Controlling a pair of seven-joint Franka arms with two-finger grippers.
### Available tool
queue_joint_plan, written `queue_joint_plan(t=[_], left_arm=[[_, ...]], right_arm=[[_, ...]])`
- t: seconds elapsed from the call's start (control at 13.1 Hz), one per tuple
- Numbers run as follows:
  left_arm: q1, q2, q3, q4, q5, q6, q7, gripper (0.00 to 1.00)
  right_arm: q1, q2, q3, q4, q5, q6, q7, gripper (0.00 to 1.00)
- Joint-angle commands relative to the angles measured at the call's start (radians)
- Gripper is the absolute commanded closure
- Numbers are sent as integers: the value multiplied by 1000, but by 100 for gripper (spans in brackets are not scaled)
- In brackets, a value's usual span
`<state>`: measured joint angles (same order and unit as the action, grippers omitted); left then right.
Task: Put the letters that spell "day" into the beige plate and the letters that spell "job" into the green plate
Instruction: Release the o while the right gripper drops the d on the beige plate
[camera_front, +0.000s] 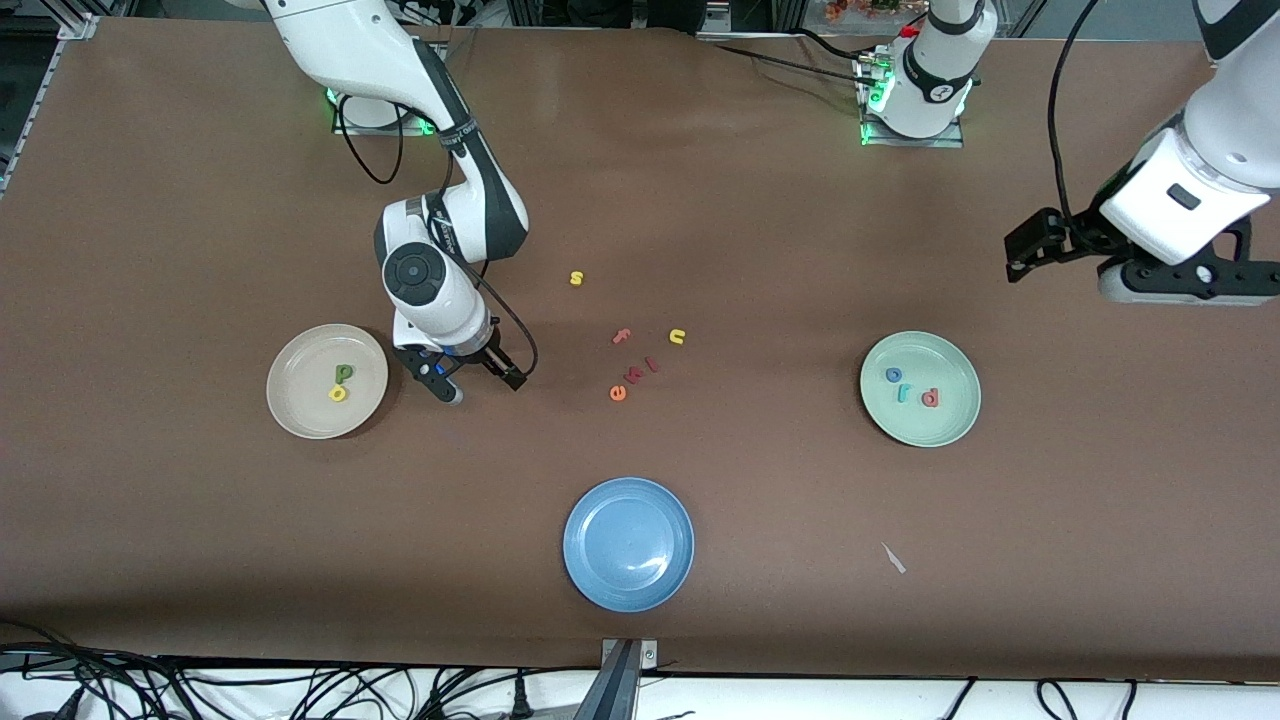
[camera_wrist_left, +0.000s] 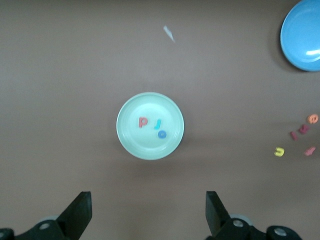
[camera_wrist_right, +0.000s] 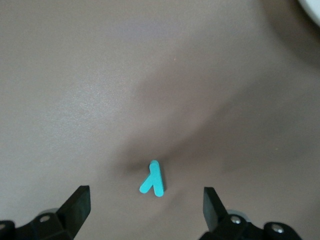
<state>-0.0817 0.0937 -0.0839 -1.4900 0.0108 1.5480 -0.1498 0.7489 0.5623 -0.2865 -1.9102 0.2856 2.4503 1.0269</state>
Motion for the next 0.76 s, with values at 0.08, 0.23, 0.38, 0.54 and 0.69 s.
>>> queue_joint_plan(t=[0.08,0.23,0.38,0.54,0.69], left_arm=[[-15,-55,33,-107,-69,67,85,0],[5,-54,33,-108,-75,76,89,0],[8,-71,23,-119,-68,66,88,0],[17,-72,24,-131,-63,61,93,0],[19,-66,24,-116,-54,46,121,0]], right_arm=[[6,11,12,-26,52,51,12,0],[6,8,15,-52,55,74,10,0],[6,11,15,-53,55,81,9,1],[3,13,15,-53,55,82,4,8],[1,22,15,-52,55,85,2,12]])
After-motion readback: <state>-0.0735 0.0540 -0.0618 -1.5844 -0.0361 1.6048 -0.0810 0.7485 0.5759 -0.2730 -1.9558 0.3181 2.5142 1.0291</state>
